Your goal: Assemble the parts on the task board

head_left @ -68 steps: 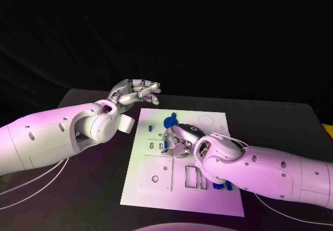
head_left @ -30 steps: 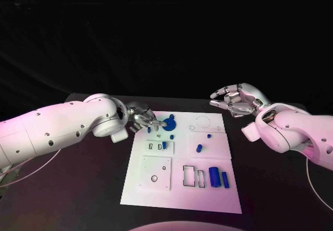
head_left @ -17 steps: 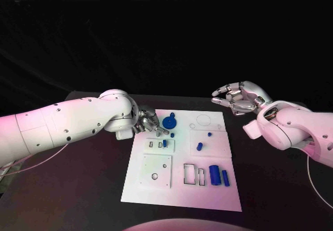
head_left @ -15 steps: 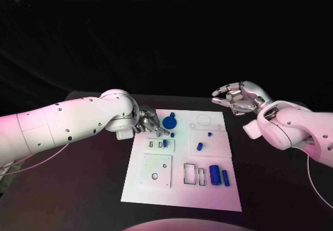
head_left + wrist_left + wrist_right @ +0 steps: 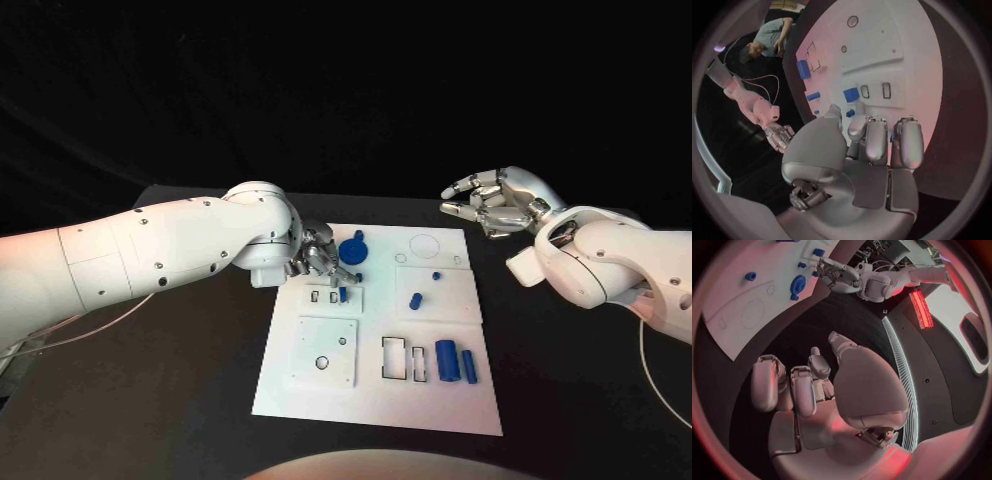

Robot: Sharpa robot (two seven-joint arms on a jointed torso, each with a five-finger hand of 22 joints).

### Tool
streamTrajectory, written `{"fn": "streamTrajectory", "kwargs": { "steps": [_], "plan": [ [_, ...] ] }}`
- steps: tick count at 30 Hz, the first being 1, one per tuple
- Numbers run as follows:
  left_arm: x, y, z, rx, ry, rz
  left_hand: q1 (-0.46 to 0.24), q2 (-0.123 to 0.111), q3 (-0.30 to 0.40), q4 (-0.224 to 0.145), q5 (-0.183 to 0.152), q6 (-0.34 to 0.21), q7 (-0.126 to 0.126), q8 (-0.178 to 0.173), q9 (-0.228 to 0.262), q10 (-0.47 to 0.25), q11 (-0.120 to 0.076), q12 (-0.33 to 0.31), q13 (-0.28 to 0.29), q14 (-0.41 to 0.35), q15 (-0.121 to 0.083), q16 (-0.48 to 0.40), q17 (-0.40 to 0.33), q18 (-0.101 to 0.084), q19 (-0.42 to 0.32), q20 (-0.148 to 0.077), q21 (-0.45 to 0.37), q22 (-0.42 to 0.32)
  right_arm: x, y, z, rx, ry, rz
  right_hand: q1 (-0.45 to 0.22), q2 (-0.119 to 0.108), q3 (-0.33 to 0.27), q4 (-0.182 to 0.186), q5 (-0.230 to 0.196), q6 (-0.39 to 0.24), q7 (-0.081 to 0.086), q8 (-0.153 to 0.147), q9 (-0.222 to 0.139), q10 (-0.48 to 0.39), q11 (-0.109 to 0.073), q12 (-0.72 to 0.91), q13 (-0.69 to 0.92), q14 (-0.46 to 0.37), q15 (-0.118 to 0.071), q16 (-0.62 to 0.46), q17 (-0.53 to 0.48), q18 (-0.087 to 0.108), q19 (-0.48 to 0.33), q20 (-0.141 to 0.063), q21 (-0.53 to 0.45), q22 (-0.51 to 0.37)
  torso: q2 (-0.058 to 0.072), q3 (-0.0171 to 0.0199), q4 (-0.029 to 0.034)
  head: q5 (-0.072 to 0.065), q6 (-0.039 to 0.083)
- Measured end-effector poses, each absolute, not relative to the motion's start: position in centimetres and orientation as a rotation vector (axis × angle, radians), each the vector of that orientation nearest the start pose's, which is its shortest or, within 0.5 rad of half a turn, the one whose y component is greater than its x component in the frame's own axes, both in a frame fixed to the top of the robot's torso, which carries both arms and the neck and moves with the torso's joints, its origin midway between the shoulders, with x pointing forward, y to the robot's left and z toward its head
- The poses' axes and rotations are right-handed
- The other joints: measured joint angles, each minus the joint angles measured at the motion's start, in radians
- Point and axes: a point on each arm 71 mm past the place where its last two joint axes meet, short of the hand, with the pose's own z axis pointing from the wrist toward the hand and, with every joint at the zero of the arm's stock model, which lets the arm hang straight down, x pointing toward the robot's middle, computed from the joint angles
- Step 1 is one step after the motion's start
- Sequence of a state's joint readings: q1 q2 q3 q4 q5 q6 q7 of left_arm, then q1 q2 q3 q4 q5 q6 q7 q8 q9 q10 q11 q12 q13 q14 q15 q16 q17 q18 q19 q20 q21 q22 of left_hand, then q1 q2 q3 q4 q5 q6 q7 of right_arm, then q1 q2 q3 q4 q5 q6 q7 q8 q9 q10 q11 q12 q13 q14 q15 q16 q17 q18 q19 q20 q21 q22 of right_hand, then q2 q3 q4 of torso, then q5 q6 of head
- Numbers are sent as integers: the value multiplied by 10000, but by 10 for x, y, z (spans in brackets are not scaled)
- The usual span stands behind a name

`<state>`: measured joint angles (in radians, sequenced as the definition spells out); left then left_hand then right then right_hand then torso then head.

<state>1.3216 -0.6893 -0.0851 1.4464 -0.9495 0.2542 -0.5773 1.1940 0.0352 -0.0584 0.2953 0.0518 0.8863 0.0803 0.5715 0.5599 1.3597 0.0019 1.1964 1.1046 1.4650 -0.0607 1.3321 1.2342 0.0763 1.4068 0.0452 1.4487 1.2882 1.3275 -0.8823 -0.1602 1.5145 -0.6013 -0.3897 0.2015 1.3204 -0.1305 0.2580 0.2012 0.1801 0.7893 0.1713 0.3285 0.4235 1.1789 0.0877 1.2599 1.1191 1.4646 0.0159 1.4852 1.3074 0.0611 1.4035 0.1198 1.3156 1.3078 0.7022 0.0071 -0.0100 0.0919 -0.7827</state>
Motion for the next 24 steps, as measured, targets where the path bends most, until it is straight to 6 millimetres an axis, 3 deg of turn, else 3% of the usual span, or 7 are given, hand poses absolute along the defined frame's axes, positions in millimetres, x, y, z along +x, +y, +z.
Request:
{"fn": "streamTrajectory", "kwargs": {
  "steps": [2,3,5,7,15,20,24],
  "plan": [
    [496,161,-196,-1039,24359,-4393,-235,-235,685,7,0,0,0,0,13,0,0,0,18,0,0,0,0,0,32,32,15,24,496,-228,-161,5011,16046,11222,0,0,-27,27,0,0,0,0,0,0,0,0,-20,0,0,0,0,-1,-36,-36,-39,0,-1,2,1,0,-14],
    [496,161,-196,-1035,24375,-4367,-569,-688,1674,-6,11,-22,22,0,31,-23,23,0,59,0,0,0,0,0,32,32,44,43,496,-228,-161,5009,16051,11212,0,0,-28,28,15,0,0,0,0,-9,8,0,-31,0,0,0,0,0,-40,-33,-39,0,-1,1,1,1,-18],
    [496,161,-197,-1025,24410,-4317,-1142,-1300,3268,10,20,-36,36,37,82,-36,36,-48,84,0,0,0,5,1,31,32,45,67,496,-228,-161,5005,16063,11194,0,0,-28,28,56,0,0,0,0,-56,17,-31,-66,0,0,0,0,0,-75,2,-78,0,1,4,1,9,-25],
    [496,161,-197,-1009,24441,-4281,-1339,-1591,4074,2,20,-36,36,70,108,-36,36,-58,86,0,1,0,16,1,31,32,45,83,496,-228,-162,5002,16074,11183,0,0,-28,28,56,-3,3,0,0,-74,4,-56,-92,0,0,-43,0,0,-78,-1,-136,-1,1,4,1,16,-33],
    [495,160,-198,-928,24551,-4205,-1711,-2433,6500,-47,19,-70,1,129,237,-36,36,-154,85,0,1,-1,26,1,31,32,44,120,496,-228,-162,4997,16102,11135,0,0,-28,28,56,-33,34,0,0,-109,35,-55,-113,0,0,-62,-1,0,-111,-34,-183,-2,1,4,-1,28,-76],
    [495,159,-199,-875,24618,-4212,-1864,-2787,7316,-86,19,-112,31,196,310,-35,36,-190,50,0,1,-1,39,1,30,32,44,127,496,-227,-163,4990,16122,11117,0,0,-28,28,56,-33,33,0,-9,-108,36,-106,-136,0,0,-62,0,0,-146,1,-184,-2,1,6,-1,17,-97],
    [495,158,-199,-875,24671,-4232,-1962,-2885,7675,-108,19,-141,3,236,355,-38,33,-233,1,0,1,-1,38,0,30,32,44,139,496,-227,-164,4987,16139,11104,0,0,-28,28,56,-33,33,0,-9,-108,36,-107,-136,0,0,-62,-1,0,-146,1,-184,-3,-1,5,4,3,-113]
  ]
}}
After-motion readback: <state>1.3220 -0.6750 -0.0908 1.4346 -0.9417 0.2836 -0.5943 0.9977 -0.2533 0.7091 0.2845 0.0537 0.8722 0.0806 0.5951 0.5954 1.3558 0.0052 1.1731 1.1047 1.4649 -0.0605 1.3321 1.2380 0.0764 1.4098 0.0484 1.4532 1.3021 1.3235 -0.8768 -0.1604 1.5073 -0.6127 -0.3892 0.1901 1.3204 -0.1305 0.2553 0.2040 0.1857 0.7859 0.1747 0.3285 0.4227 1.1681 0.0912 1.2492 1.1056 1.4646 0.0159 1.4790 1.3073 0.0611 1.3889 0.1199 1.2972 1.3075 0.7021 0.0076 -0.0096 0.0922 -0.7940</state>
